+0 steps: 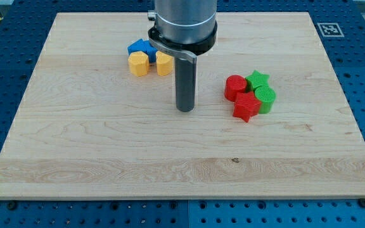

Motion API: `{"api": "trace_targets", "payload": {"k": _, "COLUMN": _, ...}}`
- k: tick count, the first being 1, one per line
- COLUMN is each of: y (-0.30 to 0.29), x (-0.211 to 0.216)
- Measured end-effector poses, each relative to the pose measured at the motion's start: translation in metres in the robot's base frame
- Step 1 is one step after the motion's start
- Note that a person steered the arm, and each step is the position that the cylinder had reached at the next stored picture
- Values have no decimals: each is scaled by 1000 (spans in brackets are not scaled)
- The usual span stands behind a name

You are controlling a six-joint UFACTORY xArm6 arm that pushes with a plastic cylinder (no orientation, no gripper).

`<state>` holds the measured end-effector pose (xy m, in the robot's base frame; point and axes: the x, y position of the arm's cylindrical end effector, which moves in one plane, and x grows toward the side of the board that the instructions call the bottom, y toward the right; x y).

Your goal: Move the red circle into the green star

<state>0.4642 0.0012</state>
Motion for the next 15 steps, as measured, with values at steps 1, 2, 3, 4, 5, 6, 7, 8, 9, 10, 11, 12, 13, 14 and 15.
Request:
{"api": "trace_targets", "payload": {"k": 1, "y": 0, "x": -4}}
{"api": "trace_targets", "payload": {"k": 2, "y": 1, "x": -14}}
{"api": "trace_targets", "payload": {"k": 3, "y": 1, "x": -15}}
{"api": "trace_targets", "payload": {"k": 4, "y": 1, "x": -30}}
{"api": "trace_targets", "payload": {"k": 5, "y": 4, "x": -35}}
{"api": "trace_targets", "payload": {"k": 6, "y": 27, "x": -35}}
{"api": "trace_targets", "payload": {"k": 7, "y": 36, "x": -35}}
{"api": "trace_targets", "payload": {"k": 8, "y": 38, "x": -35}}
{"api": "trace_targets", "payload": {"k": 9, "y": 49, "x": -35}}
{"api": "trace_targets", "payload": {"k": 10, "y": 62, "x": -38}}
{"api": "trace_targets", "payload": {"k": 11, "y": 70, "x": -40}}
{"api": "trace_targets", "payload": {"k": 12, "y": 70, "x": -46}}
{"api": "trace_targets", "payload": {"k": 13, "y": 68, "x": -54}}
{"api": "trace_targets", "payload": {"k": 14, "y": 74, "x": -77}}
{"api": "trace_targets", "payload": {"k": 15, "y": 106, "x": -77}}
